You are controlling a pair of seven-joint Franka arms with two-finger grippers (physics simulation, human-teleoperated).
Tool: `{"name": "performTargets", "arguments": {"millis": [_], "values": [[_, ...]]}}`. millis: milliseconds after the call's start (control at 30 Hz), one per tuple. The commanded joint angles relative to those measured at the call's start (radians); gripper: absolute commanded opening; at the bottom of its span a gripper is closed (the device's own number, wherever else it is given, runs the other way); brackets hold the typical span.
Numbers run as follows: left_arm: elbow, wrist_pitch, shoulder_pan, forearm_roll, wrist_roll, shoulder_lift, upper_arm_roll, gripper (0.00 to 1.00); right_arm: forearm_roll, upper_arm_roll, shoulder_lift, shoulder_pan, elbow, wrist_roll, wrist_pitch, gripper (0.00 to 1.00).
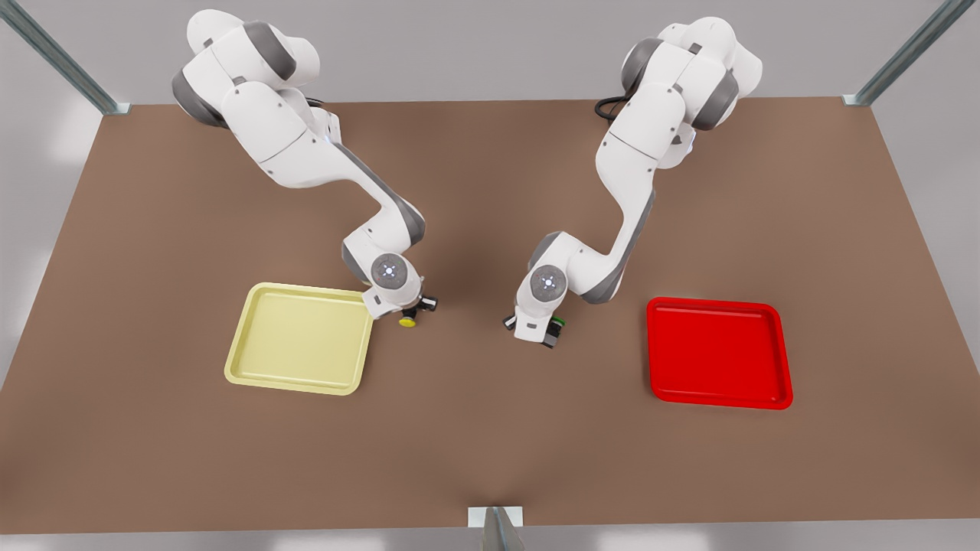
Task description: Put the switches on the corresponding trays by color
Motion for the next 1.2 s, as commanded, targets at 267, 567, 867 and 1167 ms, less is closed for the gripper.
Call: {"name": "performTargets", "arguments": {"millis": [267,567,867,1167], "values": [[-0.002,-0.002,-0.002,-0.004,0.000,0.005,0.000,0.66,0.000,0.000,-0.001,-0.003,0.003,-0.025,-0.003,0.53],[-0.003,-0.002,-0.008,-0.004,-0.006,0.006,0.000,0.58,0.000,0.017,-0.009,-0.018,0.023,-0.026,-0.006,0.54],[-0.002,-0.003,-0.009,-0.002,0.003,0.006,0.000,0.53,0.000,0.017,0.003,-0.014,0.011,-0.029,0.000,0.50],[-0.002,-0.002,-0.011,-0.002,-0.002,0.014,0.000,0.50,0.001,-0.018,-0.075,-0.094,0.041,-0.193,-0.014,0.54]]}}
